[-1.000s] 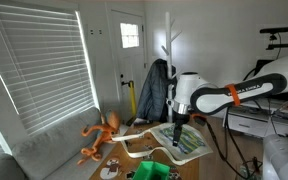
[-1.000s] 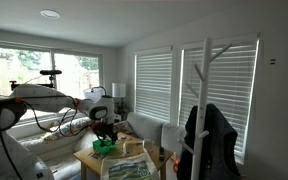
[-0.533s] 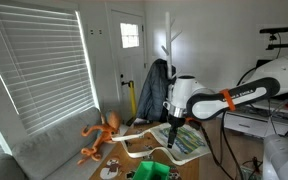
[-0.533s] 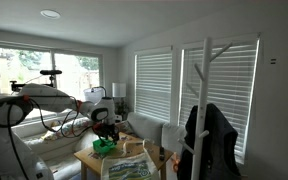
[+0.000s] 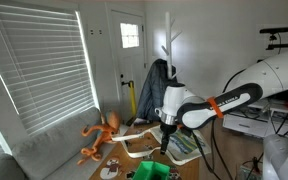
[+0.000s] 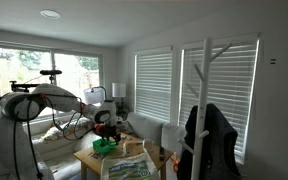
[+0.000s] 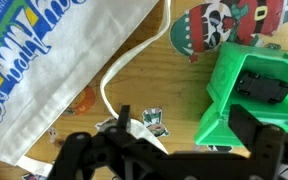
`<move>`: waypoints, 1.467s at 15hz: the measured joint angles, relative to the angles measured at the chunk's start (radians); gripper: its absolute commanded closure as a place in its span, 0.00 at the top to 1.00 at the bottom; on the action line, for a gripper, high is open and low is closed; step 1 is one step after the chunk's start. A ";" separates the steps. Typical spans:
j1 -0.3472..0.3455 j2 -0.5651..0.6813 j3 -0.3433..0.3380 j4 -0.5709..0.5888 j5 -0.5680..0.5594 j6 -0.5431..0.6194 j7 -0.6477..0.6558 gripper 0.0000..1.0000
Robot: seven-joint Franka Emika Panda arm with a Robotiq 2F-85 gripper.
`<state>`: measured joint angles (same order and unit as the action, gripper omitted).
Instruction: Move the green bowl to the right backwards
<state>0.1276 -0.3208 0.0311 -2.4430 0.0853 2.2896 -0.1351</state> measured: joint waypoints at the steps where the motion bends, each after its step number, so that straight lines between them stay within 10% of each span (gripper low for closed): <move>1: 0.006 0.013 0.000 0.008 0.001 -0.001 -0.015 1.00; 6: 0.030 0.082 0.024 0.021 0.004 0.010 -0.032 0.99; 7: 0.035 0.096 0.031 0.021 0.006 0.023 -0.032 0.79; 18: 0.045 0.186 0.055 0.046 0.020 0.093 -0.032 0.07; 22: 0.043 0.191 0.055 0.055 0.029 0.103 -0.032 0.00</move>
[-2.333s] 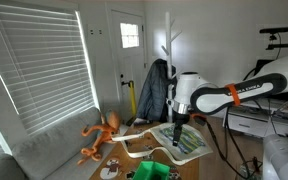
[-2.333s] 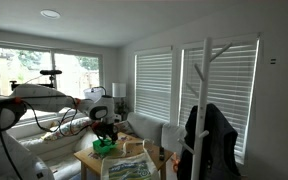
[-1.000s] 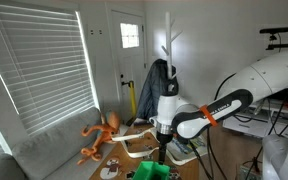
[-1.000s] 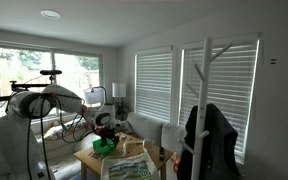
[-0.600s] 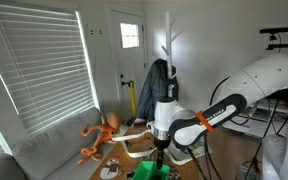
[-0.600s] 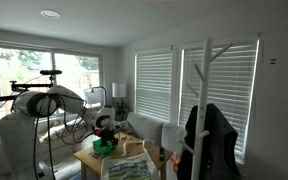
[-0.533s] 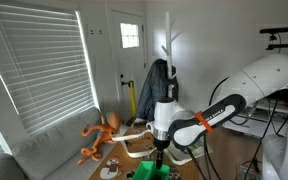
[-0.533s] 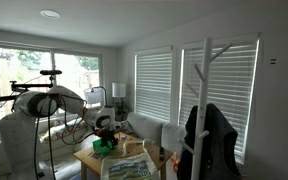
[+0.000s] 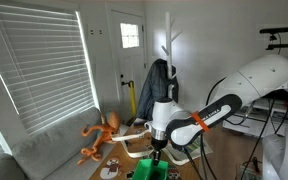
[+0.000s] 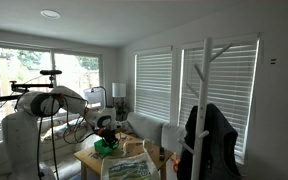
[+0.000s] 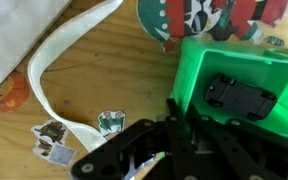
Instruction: Move the green bowl to the right backwards
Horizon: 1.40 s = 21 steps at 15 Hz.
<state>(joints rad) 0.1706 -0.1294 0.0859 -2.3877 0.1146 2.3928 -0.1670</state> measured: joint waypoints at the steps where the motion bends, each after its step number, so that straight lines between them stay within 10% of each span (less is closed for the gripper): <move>1: -0.002 0.000 -0.001 0.003 0.002 0.003 0.000 0.02; 21: -0.083 -0.184 -0.140 -0.010 0.168 0.097 -0.080 0.02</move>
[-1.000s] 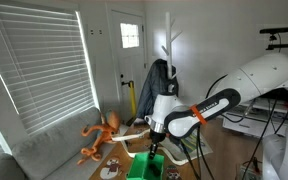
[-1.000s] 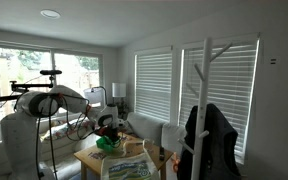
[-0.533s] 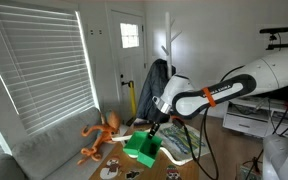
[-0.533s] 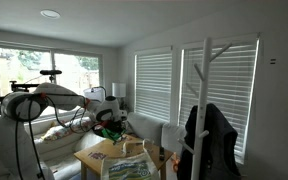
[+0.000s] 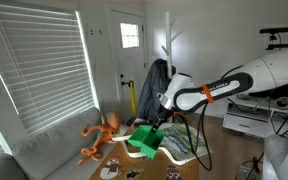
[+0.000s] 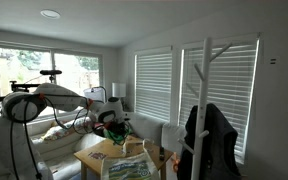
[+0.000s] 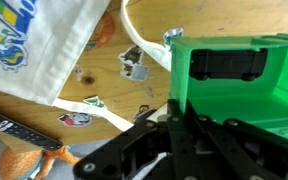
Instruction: Move the green bowl to the right backwards
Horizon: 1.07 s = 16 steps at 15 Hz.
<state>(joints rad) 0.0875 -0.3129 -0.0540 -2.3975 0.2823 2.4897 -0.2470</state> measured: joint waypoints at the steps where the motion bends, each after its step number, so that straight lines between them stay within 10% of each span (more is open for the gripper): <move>1: -0.013 0.001 -0.020 0.008 0.000 -0.002 -0.005 0.02; 16: -0.086 0.475 -0.061 0.589 -0.075 -0.469 0.016 0.06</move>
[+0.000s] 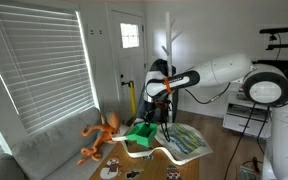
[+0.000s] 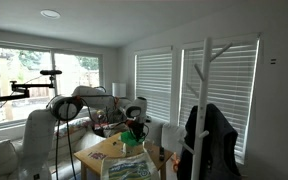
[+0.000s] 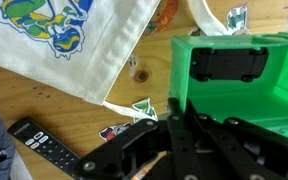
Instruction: Move the green bowl to the right backwards
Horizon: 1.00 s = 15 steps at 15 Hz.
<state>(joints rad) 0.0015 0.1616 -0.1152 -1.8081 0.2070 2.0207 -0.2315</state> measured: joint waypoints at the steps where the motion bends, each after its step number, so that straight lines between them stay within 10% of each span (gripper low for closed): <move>1: -0.002 0.001 0.002 -0.001 0.000 0.000 0.000 0.06; 15: -0.100 0.076 -0.005 0.185 -0.115 0.130 0.034 0.06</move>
<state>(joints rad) -0.0990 0.2373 -0.1200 -1.6231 0.0916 2.1509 -0.1971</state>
